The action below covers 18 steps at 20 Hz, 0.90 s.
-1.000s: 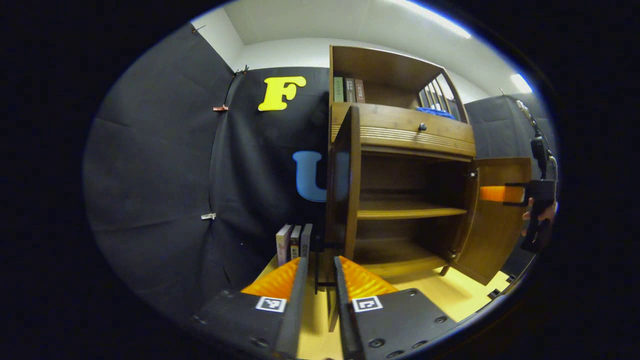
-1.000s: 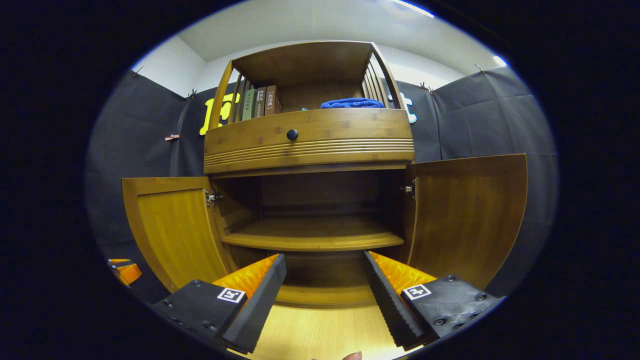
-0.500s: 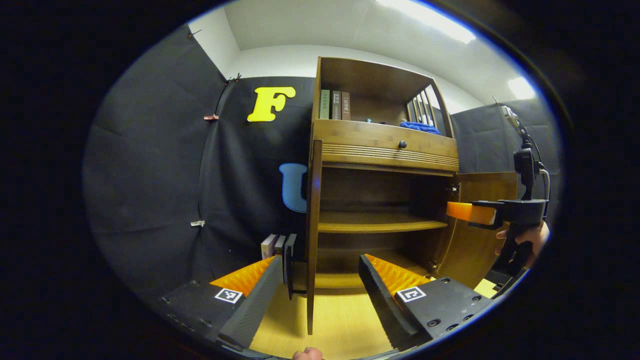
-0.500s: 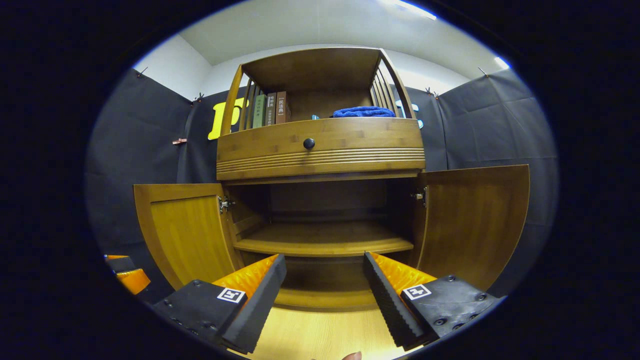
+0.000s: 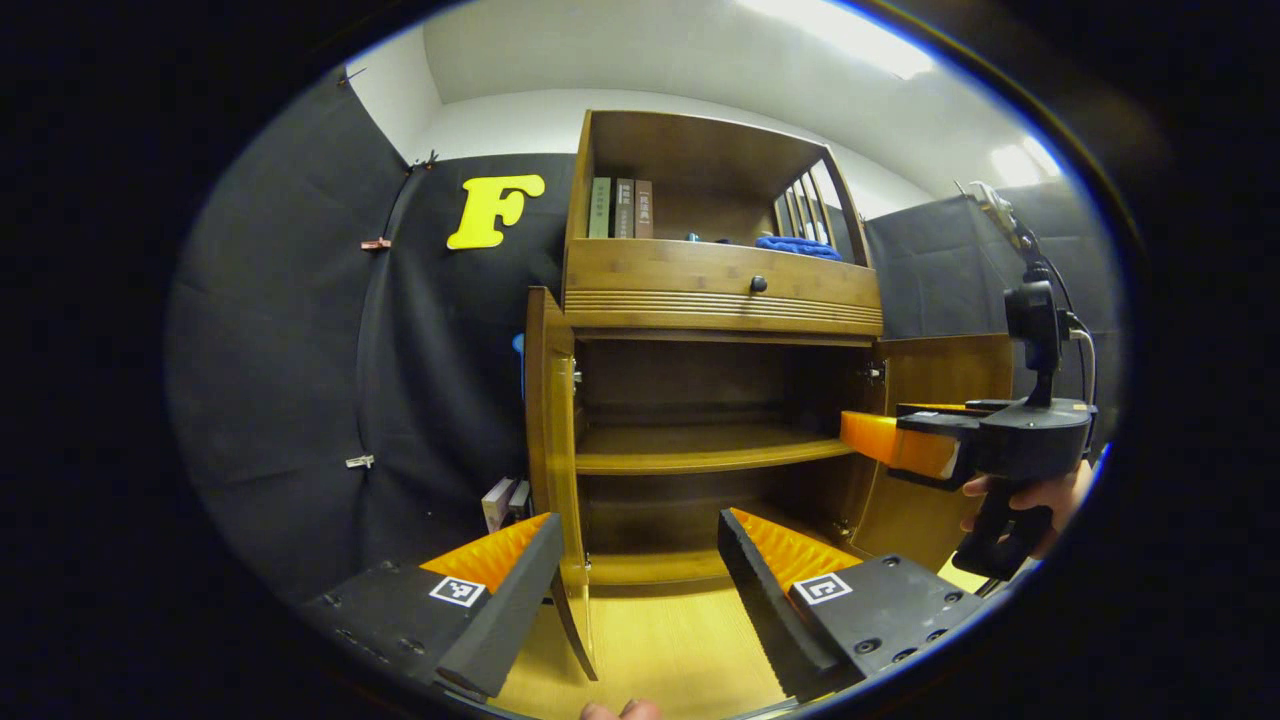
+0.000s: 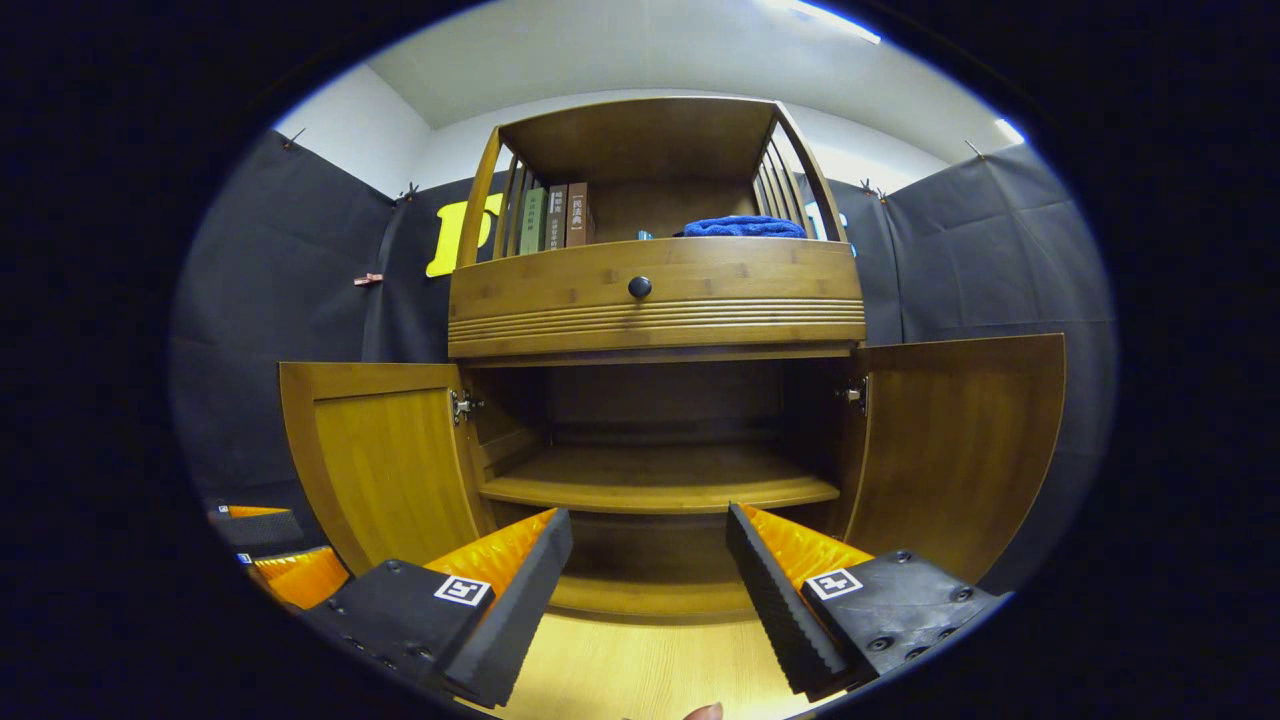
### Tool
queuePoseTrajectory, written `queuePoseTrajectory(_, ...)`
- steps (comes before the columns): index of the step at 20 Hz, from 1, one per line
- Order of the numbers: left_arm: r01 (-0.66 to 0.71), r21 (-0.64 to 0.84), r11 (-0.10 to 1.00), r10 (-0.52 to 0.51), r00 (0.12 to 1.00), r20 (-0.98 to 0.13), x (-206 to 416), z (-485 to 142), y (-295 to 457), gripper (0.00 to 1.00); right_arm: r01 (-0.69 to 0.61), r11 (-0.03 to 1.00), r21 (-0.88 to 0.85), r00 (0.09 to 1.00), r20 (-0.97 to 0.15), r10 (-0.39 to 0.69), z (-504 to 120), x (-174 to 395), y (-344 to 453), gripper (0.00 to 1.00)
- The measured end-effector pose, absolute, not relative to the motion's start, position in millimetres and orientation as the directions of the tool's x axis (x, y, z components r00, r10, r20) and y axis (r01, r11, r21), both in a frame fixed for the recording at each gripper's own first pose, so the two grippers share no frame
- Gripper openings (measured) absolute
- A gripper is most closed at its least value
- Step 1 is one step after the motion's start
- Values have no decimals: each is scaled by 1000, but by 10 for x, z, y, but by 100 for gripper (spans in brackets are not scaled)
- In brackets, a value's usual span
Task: Open the right door of the double-door shoe cabinet with the right hand, and open the left door with the left hand.
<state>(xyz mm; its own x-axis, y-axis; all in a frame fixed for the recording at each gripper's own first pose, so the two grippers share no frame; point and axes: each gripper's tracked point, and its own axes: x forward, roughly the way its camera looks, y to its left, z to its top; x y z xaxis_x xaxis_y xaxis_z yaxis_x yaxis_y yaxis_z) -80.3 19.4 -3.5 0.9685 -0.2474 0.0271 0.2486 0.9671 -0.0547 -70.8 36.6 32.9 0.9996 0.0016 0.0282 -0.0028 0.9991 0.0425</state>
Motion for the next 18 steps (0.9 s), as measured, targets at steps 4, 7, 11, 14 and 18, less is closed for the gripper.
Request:
queuePoseTrajectory(4, 265, -63, 962, -263, 964, 29, -768, -7, 99, 96, -12, 999, 30, 1000, 22, 11, 300, -709, 400, 100)
queuePoseTrajectory(7, 269, -62, 961, -268, 963, 23, -747, -31, 78, 96, -14, 999, 30, 1000, 22, 13, 292, -702, 449, 98)
queuePoseTrajectory(11, 273, -69, 959, -273, 962, 11, -734, -79, 74, 96, -13, 999, 32, 1000, 26, 12, 301, -700, 477, 100)
queuePoseTrajectory(14, 267, -70, 961, -267, 964, 12, -724, -69, 124, 96, -11, 1000, 27, 1000, 27, 10, 312, -687, 468, 100)
queuePoseTrajectory(18, 259, -62, 964, -258, 966, 14, -704, -74, 171, 96, 13, 1000, 25, 1000, 25, -13, 298, -637, 413, 98)
